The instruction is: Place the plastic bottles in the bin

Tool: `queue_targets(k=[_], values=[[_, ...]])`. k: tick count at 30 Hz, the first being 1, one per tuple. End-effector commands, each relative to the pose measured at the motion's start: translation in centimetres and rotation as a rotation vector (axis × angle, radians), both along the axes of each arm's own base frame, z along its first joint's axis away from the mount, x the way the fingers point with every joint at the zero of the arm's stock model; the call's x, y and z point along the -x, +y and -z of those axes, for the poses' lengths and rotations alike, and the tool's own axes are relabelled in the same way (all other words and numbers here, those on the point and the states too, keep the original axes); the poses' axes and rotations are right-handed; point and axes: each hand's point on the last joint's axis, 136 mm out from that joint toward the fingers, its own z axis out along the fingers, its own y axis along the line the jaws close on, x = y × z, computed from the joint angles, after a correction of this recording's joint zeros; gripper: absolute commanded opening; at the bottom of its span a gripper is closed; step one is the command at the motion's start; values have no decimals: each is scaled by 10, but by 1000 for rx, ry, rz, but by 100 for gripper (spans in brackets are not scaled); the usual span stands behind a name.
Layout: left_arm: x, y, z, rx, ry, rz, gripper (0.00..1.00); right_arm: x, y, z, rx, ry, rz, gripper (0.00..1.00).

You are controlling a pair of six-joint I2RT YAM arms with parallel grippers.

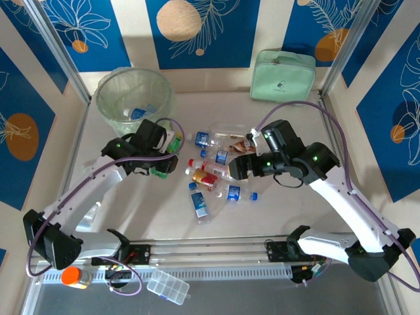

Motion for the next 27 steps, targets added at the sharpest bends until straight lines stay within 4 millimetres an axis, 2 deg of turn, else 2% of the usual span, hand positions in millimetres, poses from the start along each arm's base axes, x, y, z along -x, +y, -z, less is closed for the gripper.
queue_targets(k=[1, 6, 13, 18, 23, 27], values=[[10, -17, -38, 63, -62, 102, 38, -7, -6, -23, -22, -105, 23, 93], [4, -36, -93, 151, -167, 147, 38, -16, -10, -42, -25, -192, 44, 93], [-32, -50, -171, 311, -283, -2, 35, -20, -12, -50, -38, -207, 74, 93], [-67, -28, -190, 298, -295, -246, 29, -19, -15, -55, -25, -222, 72, 93], [-97, -10, -204, 386, -296, -460, 29, -17, -14, -52, -21, -202, 69, 94], [-119, 18, -199, 517, -224, -721, 29, -16, -13, -49, -21, -186, 71, 94]])
